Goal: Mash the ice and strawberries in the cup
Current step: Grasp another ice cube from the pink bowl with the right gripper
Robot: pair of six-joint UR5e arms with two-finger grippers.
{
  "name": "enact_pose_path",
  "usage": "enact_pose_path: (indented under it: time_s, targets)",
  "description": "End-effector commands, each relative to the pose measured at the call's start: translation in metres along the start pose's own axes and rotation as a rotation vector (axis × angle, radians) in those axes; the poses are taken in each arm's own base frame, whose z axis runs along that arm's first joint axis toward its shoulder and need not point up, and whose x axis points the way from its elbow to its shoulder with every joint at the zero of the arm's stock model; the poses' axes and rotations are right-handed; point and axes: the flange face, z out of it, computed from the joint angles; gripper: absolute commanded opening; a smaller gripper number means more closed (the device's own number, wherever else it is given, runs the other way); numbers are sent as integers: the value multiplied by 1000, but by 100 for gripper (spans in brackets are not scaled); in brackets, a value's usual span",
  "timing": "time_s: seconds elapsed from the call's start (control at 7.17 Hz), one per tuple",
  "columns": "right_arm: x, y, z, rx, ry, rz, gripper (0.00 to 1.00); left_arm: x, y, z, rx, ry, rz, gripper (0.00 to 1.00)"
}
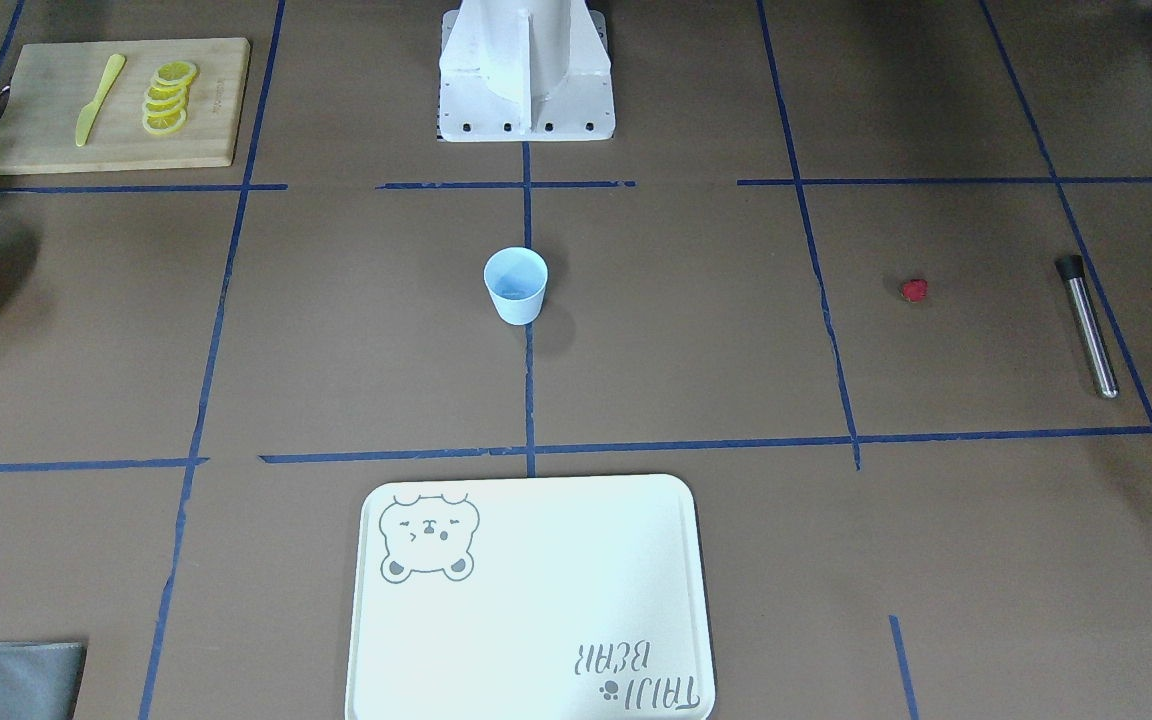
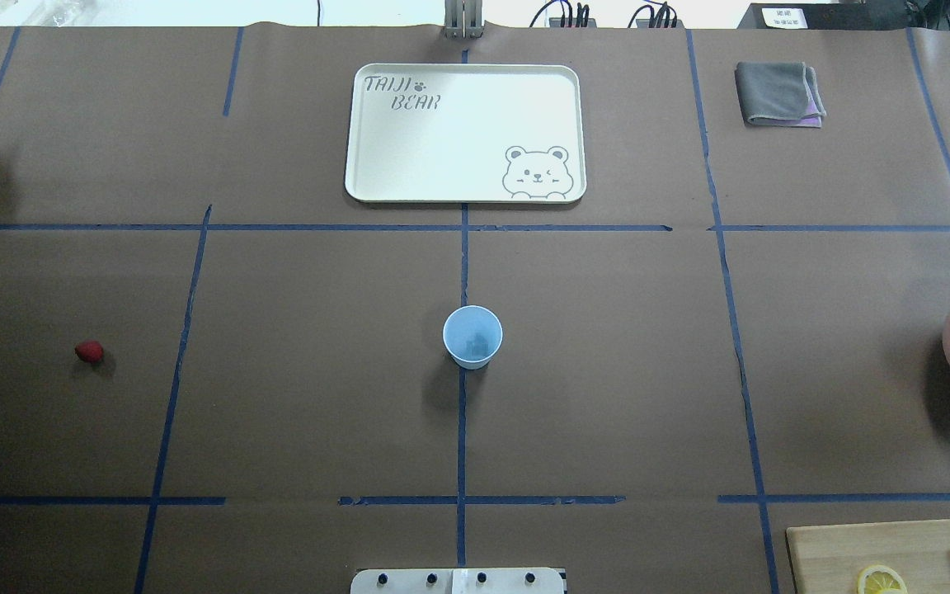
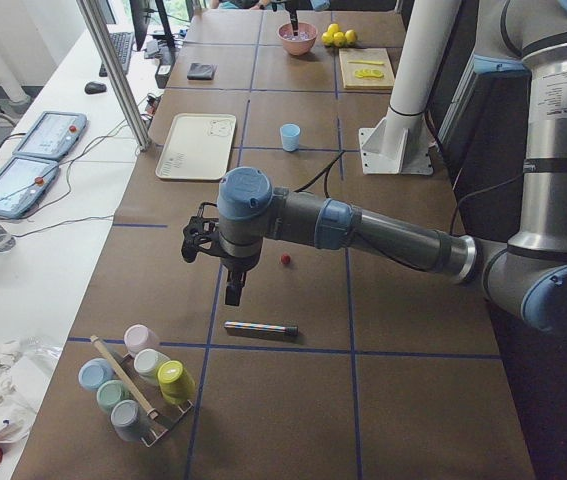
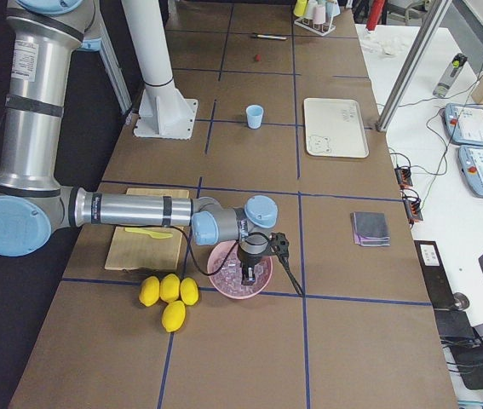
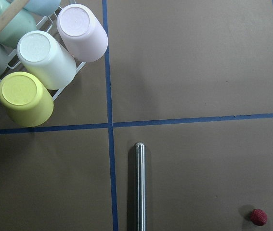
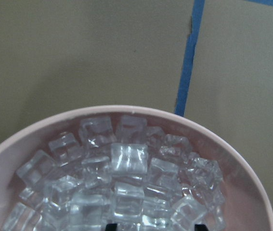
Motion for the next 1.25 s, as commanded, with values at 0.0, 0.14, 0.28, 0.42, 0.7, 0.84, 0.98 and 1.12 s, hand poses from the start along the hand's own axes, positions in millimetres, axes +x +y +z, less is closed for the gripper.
enact_pose_path:
  time_s: [0.0, 0.14, 0.28, 0.42, 0.7, 0.84, 0.98, 1.12]
  targets:
    - [0, 0, 0, -2, -1, 1, 62, 2, 0, -2, 4, 0, 4, 100]
    - [0, 0, 0, -2, -1, 0, 59, 2, 0, -2, 4, 0, 4, 100]
    - [0, 1, 1, -2, -1, -3, 48, 2, 0, -2, 4, 0, 4, 100]
    - [1, 1, 1, -3, 0, -2, 35, 3, 0, -2, 5, 0, 4, 100]
    - [-1, 0, 0, 1, -1, -12, 11, 3, 0, -2, 5, 0, 4, 100]
    - [-2, 0, -2, 5, -2, -15, 3, 3, 0, -3, 6, 0, 5, 100]
    - [-5, -1, -7, 15, -3, -21, 0, 3, 0, -3, 6, 0, 5, 100]
    - [-15, 1, -23, 42, -6, -37, 0, 3, 0, -3, 5, 0, 4, 100]
